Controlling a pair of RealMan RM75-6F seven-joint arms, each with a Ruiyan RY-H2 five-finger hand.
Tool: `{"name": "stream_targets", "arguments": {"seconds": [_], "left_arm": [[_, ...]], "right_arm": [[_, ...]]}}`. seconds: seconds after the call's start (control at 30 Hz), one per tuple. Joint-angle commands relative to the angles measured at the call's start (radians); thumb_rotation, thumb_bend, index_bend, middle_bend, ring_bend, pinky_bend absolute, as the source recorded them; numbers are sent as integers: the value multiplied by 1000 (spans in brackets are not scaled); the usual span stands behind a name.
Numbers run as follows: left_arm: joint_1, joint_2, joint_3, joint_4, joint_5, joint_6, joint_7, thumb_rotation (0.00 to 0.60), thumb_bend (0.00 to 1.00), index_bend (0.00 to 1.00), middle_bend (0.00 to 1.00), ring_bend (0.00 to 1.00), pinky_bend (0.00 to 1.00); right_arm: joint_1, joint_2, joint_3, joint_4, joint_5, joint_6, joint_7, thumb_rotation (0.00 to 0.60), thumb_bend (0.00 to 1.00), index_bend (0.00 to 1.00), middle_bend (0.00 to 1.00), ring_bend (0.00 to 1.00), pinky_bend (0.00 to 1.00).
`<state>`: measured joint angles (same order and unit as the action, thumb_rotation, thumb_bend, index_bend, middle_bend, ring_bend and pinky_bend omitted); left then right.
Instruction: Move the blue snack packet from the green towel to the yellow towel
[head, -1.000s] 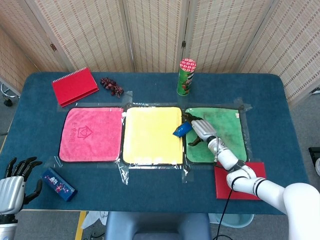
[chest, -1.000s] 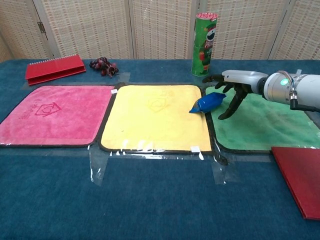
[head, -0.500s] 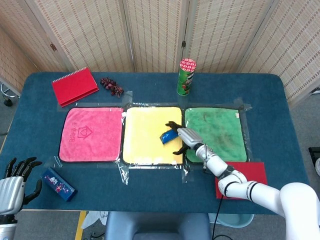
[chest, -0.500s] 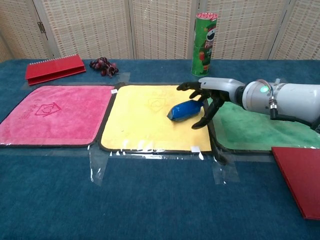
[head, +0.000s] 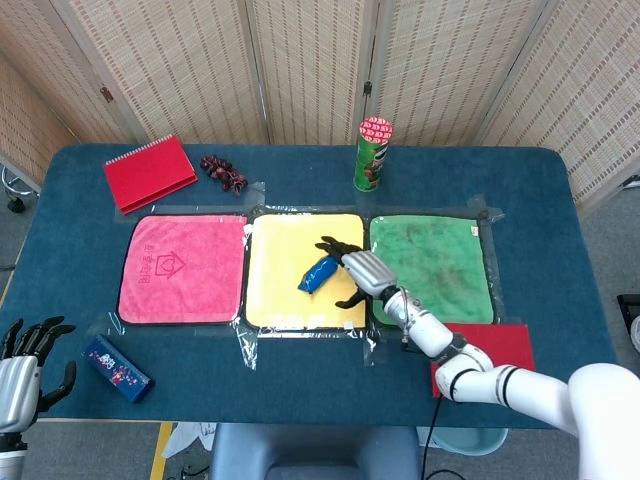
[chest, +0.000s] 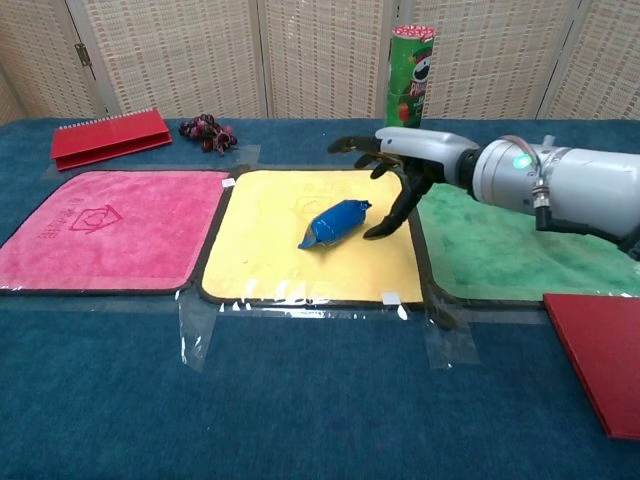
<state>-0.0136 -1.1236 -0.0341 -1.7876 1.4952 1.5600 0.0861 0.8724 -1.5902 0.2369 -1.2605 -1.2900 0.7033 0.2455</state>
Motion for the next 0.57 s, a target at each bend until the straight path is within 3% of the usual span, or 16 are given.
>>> {"name": "stream_targets", "arguments": {"seconds": [0.03, 0.33, 0.57], "left_arm": [[-4, -2, -3, 0, 6, -1, 0, 600, 509, 277, 215, 198, 30], [-13, -13, -13, 9, 7, -4, -7, 600, 509, 277, 214, 198, 32], [-21, -23, -27, 19, 8, 2, -13, 600, 510, 277, 215, 198, 33]], "right_arm": [[-61, 116, -29, -111, -36, 92, -82, 600, 208, 0, 0, 84, 127], [-254, 393, -125, -358, -127, 358, -290, 600, 208, 0, 0, 80, 102], [-431, 497, -199, -402, -206, 587, -277, 600, 208, 0, 0, 43, 36]]}}
